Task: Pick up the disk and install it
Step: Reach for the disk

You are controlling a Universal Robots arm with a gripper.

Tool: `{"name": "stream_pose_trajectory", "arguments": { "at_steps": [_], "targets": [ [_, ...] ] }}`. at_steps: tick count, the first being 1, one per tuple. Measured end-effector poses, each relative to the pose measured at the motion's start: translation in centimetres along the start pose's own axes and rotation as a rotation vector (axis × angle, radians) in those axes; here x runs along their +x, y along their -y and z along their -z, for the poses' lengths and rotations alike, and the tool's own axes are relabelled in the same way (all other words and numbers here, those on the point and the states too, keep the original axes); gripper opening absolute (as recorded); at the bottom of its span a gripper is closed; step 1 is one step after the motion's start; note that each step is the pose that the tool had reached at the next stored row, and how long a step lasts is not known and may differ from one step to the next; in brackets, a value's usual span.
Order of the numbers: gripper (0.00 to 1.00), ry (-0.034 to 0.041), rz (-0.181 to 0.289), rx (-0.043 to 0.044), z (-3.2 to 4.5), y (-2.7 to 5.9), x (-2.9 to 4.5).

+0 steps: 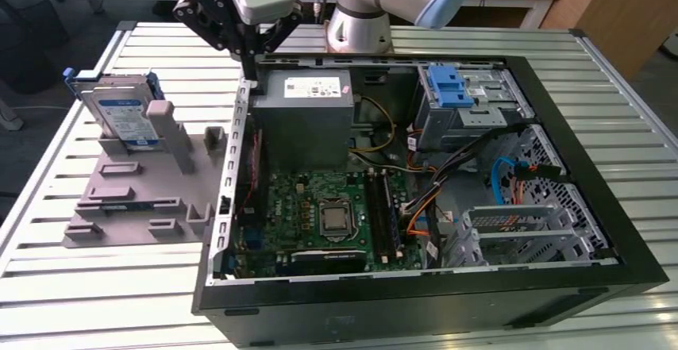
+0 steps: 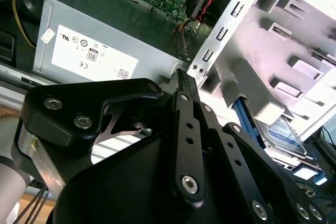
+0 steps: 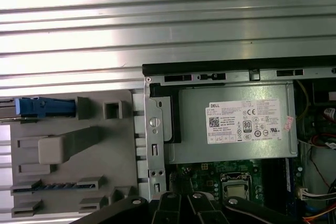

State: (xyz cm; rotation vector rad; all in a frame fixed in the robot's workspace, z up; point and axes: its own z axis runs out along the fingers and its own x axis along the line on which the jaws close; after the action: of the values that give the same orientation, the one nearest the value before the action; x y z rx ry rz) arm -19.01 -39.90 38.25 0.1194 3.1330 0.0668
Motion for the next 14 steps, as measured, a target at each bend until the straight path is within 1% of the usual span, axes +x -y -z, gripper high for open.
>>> {"name": "stream_pose_trajectory", "arguments": {
  "at_steps": [3, 14],
  "targets": [
    [0.11, 0.0000, 0.000, -0.0001, -0.01, 0.03, 0.44],
    [0.11, 0.0000, 0.000, 0.0000, -0.06, -0.02, 2.47]
  ]
}}
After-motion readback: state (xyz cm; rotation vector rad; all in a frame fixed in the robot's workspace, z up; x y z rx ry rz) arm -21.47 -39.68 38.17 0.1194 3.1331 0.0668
